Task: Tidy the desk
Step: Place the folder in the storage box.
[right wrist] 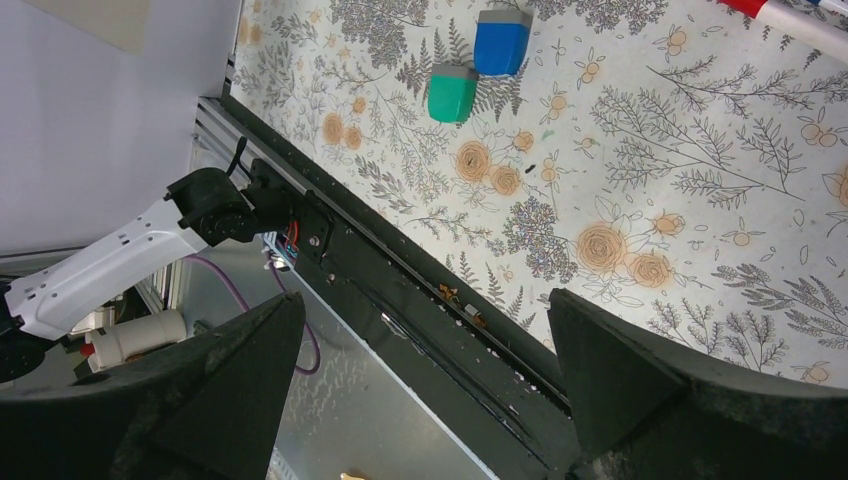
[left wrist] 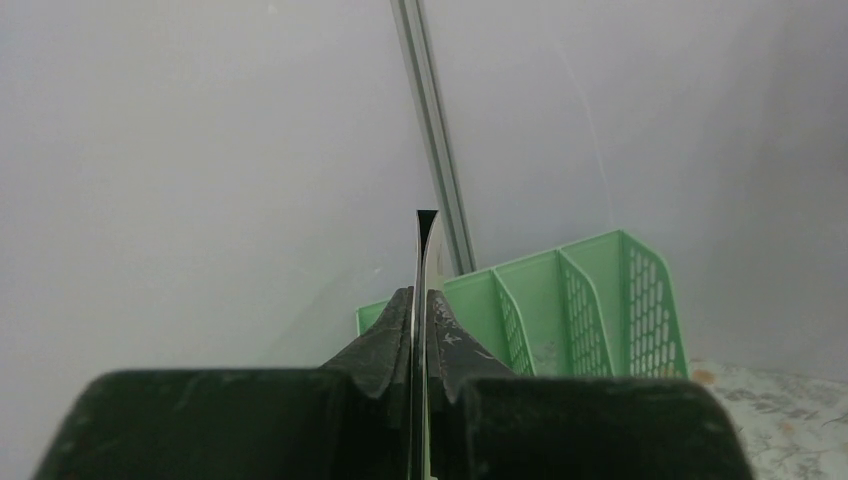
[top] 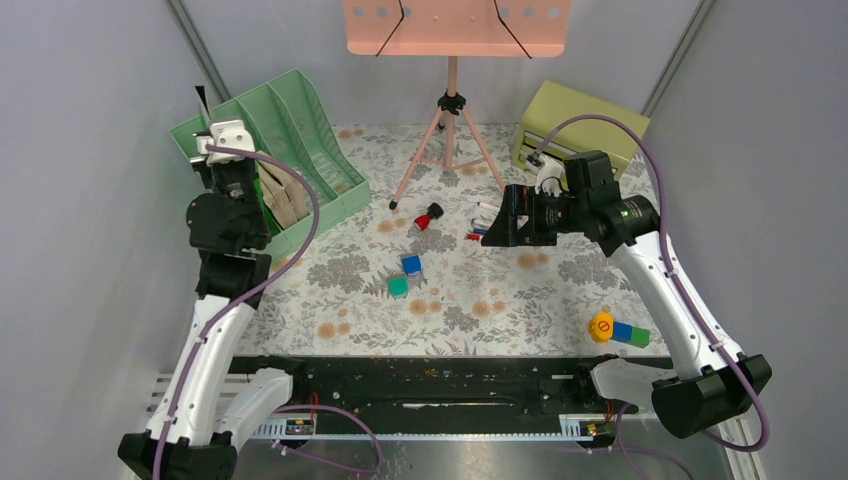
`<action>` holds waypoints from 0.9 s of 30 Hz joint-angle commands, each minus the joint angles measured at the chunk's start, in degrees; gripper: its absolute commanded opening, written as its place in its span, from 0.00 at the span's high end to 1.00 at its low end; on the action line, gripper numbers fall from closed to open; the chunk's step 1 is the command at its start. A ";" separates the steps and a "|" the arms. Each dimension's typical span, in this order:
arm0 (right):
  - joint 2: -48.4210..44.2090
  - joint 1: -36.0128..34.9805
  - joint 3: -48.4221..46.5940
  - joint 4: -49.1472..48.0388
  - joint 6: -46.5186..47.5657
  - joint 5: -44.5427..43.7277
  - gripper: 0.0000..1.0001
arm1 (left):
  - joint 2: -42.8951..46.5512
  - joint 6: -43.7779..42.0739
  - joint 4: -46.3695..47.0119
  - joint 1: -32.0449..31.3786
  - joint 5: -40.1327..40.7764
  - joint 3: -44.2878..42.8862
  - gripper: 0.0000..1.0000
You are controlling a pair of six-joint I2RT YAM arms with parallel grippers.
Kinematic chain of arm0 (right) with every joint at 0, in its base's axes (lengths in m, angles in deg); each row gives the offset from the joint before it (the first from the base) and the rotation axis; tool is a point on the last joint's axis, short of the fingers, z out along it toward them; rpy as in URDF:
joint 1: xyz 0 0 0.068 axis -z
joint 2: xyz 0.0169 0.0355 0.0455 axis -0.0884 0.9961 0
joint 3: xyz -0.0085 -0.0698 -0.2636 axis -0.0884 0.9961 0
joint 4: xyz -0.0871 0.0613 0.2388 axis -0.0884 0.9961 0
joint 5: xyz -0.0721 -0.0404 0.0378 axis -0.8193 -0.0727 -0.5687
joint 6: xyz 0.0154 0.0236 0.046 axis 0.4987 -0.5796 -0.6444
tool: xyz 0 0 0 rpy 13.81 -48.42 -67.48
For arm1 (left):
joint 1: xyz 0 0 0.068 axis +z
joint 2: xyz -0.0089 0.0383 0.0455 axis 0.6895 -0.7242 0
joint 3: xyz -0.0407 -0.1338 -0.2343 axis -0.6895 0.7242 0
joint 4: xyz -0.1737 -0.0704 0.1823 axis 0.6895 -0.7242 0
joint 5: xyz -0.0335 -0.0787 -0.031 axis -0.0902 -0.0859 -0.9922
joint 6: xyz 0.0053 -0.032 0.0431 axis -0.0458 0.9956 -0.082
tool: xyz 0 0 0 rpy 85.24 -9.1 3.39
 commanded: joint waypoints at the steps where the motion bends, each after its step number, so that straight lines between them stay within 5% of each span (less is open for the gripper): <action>1: -1.10 0.12 0.34 -0.95 0.57 0.86 0.01 | -0.95 -2.43 17.00 0.62 3.48 2.53 1.00; 27: 5.07 0.19 0.33 -1.48 0.16 2.69 0.01 | -16.05 -9.67 47.10 2.25 -1.86 18.03 1.00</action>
